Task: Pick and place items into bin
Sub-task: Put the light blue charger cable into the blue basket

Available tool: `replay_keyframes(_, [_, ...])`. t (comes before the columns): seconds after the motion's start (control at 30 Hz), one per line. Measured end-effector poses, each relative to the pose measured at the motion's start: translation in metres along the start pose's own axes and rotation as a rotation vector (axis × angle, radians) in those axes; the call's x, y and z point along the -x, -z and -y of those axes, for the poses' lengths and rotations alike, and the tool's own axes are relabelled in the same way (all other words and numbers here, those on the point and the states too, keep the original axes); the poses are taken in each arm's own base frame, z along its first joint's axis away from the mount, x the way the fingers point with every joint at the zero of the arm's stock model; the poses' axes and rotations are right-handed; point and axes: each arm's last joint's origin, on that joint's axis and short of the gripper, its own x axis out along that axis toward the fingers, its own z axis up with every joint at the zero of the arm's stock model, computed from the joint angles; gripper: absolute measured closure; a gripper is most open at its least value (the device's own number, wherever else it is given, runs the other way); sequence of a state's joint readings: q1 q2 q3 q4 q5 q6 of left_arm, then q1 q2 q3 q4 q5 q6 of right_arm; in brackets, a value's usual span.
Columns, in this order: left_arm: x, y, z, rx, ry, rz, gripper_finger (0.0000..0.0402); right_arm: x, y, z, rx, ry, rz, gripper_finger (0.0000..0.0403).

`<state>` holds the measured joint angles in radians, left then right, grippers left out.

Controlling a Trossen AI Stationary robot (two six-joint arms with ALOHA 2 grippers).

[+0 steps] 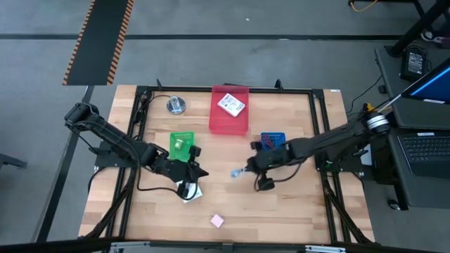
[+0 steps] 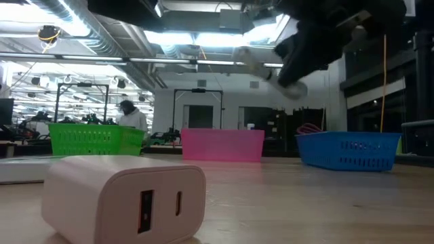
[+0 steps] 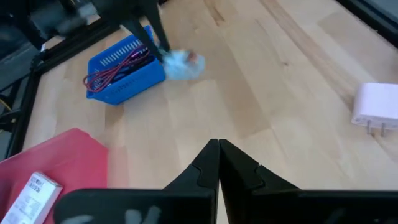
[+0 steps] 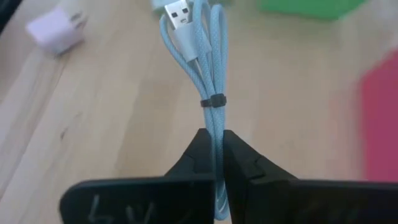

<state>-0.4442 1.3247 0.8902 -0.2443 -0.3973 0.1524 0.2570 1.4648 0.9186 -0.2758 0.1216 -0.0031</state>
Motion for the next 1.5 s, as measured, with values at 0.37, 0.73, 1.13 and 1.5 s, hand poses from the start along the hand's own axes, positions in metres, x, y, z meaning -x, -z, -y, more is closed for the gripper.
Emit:
replay_keyframes(0.37, [-0.007, 0.004, -0.02, 0.054, -0.043, -0.024, 0.0398, 0.062, 0.032, 0.01, -0.269, 0.232, 0.122, 0.0403])
replay_keyframes(0.73, [-0.011, 0.007, -0.031, 0.079, -0.074, -0.039, 0.0398, 0.072, 0.049, 0.011, -0.514, 0.351, 0.04, 0.0403])
replay_keyframes(1.13, [-0.014, 0.006, -0.043, 0.075, -0.113, -0.02, 0.0398, 0.089, 0.054, 0.015, -0.677, 0.468, -0.091, 0.0403])
replay_keyframes(1.5, [-0.016, 0.002, -0.055, 0.161, -0.156, 0.04, 0.0398, 0.094, 0.064, 0.016, -0.801, 0.542, -0.168, 0.0403])
